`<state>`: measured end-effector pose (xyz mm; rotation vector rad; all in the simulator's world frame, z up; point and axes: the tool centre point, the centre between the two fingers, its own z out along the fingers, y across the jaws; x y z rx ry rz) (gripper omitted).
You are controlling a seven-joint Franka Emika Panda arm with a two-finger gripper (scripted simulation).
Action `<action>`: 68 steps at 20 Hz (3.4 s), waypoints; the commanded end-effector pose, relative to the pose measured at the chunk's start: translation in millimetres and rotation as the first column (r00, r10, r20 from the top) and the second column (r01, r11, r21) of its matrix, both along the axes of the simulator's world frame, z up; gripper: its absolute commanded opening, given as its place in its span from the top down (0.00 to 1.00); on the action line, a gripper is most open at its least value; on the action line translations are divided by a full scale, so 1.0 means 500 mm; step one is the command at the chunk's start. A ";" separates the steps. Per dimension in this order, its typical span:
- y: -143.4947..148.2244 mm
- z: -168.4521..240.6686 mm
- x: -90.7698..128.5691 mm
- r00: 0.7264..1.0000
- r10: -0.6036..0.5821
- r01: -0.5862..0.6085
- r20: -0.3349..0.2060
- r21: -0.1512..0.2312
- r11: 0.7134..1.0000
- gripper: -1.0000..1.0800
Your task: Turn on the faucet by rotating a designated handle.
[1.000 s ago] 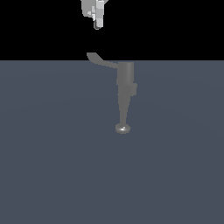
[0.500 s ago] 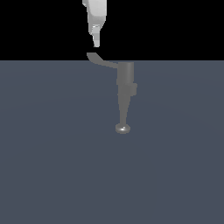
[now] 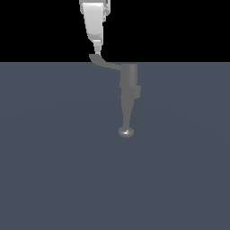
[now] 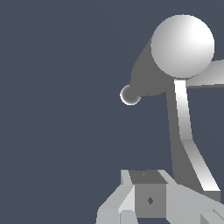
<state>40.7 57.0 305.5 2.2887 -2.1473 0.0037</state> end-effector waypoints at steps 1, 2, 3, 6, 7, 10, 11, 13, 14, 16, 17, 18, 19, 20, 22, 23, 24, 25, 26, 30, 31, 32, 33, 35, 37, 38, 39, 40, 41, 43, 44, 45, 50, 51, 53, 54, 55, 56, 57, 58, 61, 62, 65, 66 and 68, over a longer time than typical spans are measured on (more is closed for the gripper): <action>0.002 -0.007 0.006 1.000 -0.019 0.019 0.001 0.003 1.000 1.00; 0.003 -0.009 0.007 1.000 -0.023 0.023 0.001 0.003 1.000 1.00; 0.003 -0.010 0.008 1.000 -0.026 0.026 0.001 0.004 1.000 1.00; 0.003 -0.011 0.008 1.000 -0.028 0.028 0.000 0.004 1.000 1.00; 0.003 -0.011 0.008 1.000 -0.028 0.028 0.000 0.004 1.000 1.00; 0.003 -0.011 0.002 1.000 -0.027 0.027 0.000 0.004 1.000 1.00; 0.002 -0.011 -0.003 1.000 -0.027 0.027 0.000 0.004 1.000 1.00; 0.002 -0.011 -0.015 1.000 -0.027 0.027 0.000 0.004 1.000 1.00; 0.001 -0.011 -0.021 1.000 -0.027 0.027 0.000 0.004 1.000 1.00; 0.001 -0.011 -0.032 1.000 -0.027 0.027 0.000 0.004 1.000 1.00; 0.000 -0.012 -0.038 1.000 -0.027 0.027 0.000 0.004 1.000 1.00; -0.001 -0.011 -0.044 1.000 -0.028 0.028 0.000 0.004 1.000 1.00; -0.001 -0.011 -0.050 1.000 -0.028 0.028 0.000 0.004 1.000 1.00; -0.001 -0.011 -0.056 1.000 -0.028 0.028 0.000 0.004 1.000 1.00; -0.002 -0.011 -0.068 1.000 -0.028 0.028 0.000 0.004 1.000 1.00; -0.002 -0.011 -0.074 1.000 -0.028 0.028 0.000 0.004 1.000 1.00; -0.003 -0.012 -0.080 1.000 -0.028 0.028 0.000 0.004 1.000 1.00; -0.003 -0.012 -0.086 1.000 -0.028 0.028 0.000 0.004 1.000 1.00; -0.003 -0.012 -0.093 1.000 -0.028 0.028 0.000 0.004 1.000 1.00; -0.005 -0.012 -0.117 1.000 -0.028 0.028 0.000 0.004 1.000 1.00; -0.005 -0.012 -0.124 1.000 -0.028 0.028 0.000 0.004 1.000 1.00; -0.006 -0.012 -0.130 1.000 -0.028 0.028 0.000 0.004 1.000 1.00; -0.006 -0.011 -0.137 1.000 -0.028 0.028 0.000 0.004 1.000 1.00; -0.007 -0.011 -0.149 1.000 -0.028 0.028 0.000 0.004 1.000 1.00; -0.008 -0.011 -0.156 1.000 -0.028 0.028 0.000 0.004 1.000 1.00; -0.006 -0.009 -0.146 1.000 -0.028 0.028 0.006 0.005 1.000 1.00; -0.012 -0.009 -0.151 1.000 -0.028 0.028 0.006 0.005 1.000 1.00; -0.017 -0.009 -0.156 1.000 -0.028 0.028 0.006 0.005 1.000 1.00; -0.022 -0.009 -0.162 1.000 -0.028 0.028 0.006 0.005 1.000 1.00; -0.033 -0.009 -0.173 1.000 -0.028 0.028 0.005 0.005 1.000 1.00; -0.039 -0.010 -0.178 1.000 -0.028 0.028 0.005 0.005 1.000 1.00; -0.045 -0.010 -0.184 1.000 -0.028 0.028 0.005 0.005 1.000 1.00; -0.073 -0.010 -0.211 1.000 -0.028 0.028 0.003 0.005 1.000 1.00; -0.079 -0.010 -0.217 1.000 -0.028 0.028 0.003 0.005 1.000 1.00; -0.090 -0.010 -0.229 1.000 -0.028 0.028 0.003 0.005 1.000 1.00; -0.096 -0.011 -0.234 1.000 -0.028 0.028 0.002 0.005 1.000 1.00; -0.102 -0.011 -0.240 1.000 -0.028 0.028 0.002 0.005 1.000 1.00; -0.108 -0.011 -0.246 1.000 -0.028 0.028 0.002 0.004 1.000 1.00; -0.114 -0.011 -0.252 1.000 -0.028 0.028 0.002 0.004 1.000 1.00; -0.120 -0.011 -0.257 1.000 -0.028 0.028 0.001 0.004 1.000 1.00; -0.138 -0.011 -0.275 1.000 -0.028 0.028 0.001 0.004 1.000 1.00; -0.138 -0.011 -0.275 1.000 -0.028 0.028 0.001 0.004 1.000 1.00; -0.148 -0.009 -0.266 1.000 -0.020 0.020 0.005 0.004 1.000 1.00; -0.160 -0.009 -0.265 1.000 -0.020 0.020 0.004 0.004 1.000 1.00; -0.186 -0.010 -0.265 1.000 -0.022 0.022 0.004 0.004 1.000 1.00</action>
